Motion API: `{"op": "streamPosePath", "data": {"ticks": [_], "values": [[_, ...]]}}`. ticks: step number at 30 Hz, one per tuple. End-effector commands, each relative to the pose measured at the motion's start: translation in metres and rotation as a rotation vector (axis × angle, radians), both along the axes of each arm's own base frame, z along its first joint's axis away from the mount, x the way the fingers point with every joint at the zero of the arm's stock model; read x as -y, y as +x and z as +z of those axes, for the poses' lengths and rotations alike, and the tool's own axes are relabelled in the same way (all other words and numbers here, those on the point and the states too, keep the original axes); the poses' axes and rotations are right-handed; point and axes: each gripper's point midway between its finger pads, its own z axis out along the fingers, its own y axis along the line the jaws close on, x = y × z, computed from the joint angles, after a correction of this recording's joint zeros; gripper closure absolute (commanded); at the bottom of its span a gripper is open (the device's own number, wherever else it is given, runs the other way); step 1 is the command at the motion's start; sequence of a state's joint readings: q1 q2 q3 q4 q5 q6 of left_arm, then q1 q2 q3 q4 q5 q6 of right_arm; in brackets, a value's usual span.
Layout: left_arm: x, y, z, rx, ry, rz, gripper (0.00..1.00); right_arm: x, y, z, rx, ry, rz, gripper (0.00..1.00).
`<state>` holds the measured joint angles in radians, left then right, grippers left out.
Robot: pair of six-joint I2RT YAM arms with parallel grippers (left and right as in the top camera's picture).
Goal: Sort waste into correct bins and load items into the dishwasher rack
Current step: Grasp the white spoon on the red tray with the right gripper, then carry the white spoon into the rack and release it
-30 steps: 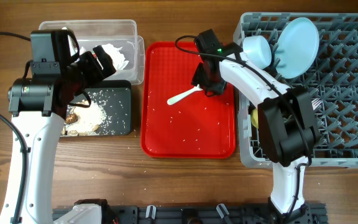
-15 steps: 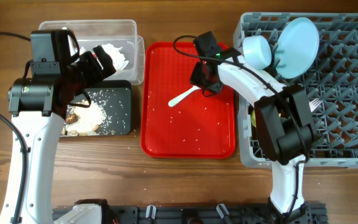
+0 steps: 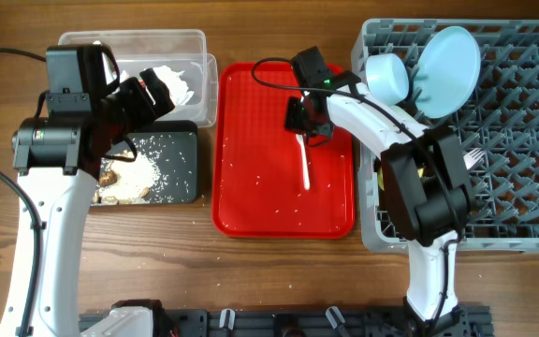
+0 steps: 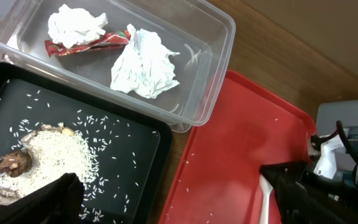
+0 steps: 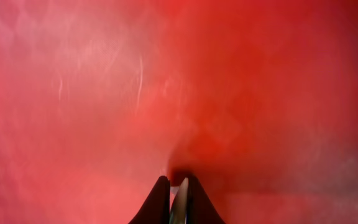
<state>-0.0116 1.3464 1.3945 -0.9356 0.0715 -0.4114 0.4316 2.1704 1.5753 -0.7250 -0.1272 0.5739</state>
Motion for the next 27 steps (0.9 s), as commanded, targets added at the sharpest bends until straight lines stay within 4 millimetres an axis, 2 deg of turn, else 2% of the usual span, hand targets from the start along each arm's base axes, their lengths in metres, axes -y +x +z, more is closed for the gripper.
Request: {"op": "streamPosePath", "data": {"ticks": [1,3,4,5,6,8,10,12,14,17,19,23,24,25,27], "values": [[-0.004,0.002,0.011,0.032,0.02,0.002,0.0,-0.014,0.011,0.089,0.161,0.061,0.137,0.96],[-0.004,0.002,0.011,0.032,0.02,0.002,0.0,-0.009,0.01,0.136,0.239,0.073,0.164,0.96],[-0.004,0.002,0.011,0.032,0.02,0.002,0.0,0.005,0.007,0.176,0.31,0.076,0.15,0.96],[-0.004,0.002,0.011,0.032,0.02,0.002,0.0,0.024,0.004,0.206,0.367,0.067,0.111,0.96],[-0.004,0.002,0.011,0.032,0.02,0.002,0.0,0.052,0.0,0.234,0.423,0.031,0.053,0.96],[-0.004,0.002,0.011,0.032,0.02,0.002,0.0,0.107,-0.01,0.266,0.484,-0.06,-0.067,0.96],[-0.004,0.002,0.011,0.032,0.02,0.002,0.0,0.166,-0.024,0.282,0.497,-0.175,-0.223,0.96],[-0.004,0.002,0.011,0.032,0.02,0.002,0.0,0.234,-0.045,0.285,0.449,-0.309,-0.447,0.96],[-0.004,0.002,0.011,0.032,0.02,0.002,0.0,0.286,-0.066,0.274,0.365,-0.384,-0.639,0.96],[-0.004,0.002,0.011,0.032,0.02,0.002,0.0,0.326,-0.076,0.248,0.292,-0.415,-0.748,0.96],[-0.004,0.002,0.011,0.032,0.02,0.002,0.0,0.345,-0.078,0.23,0.268,-0.451,-0.79,0.96],[-0.004,0.002,0.011,0.032,0.02,0.002,0.0,0.356,-0.074,0.192,0.222,-0.461,-0.806,0.96],[-0.004,0.002,0.011,0.032,0.02,0.002,0.0,0.355,-0.074,0.189,0.214,-0.458,-0.803,0.84],[-0.004,0.002,0.011,0.032,0.02,0.002,0.0,0.355,-0.074,0.189,0.214,-0.458,-0.803,0.57],[-0.004,0.002,0.011,0.032,0.02,0.002,0.0,0.355,-0.073,0.192,0.223,-0.459,-0.797,0.31]]}}
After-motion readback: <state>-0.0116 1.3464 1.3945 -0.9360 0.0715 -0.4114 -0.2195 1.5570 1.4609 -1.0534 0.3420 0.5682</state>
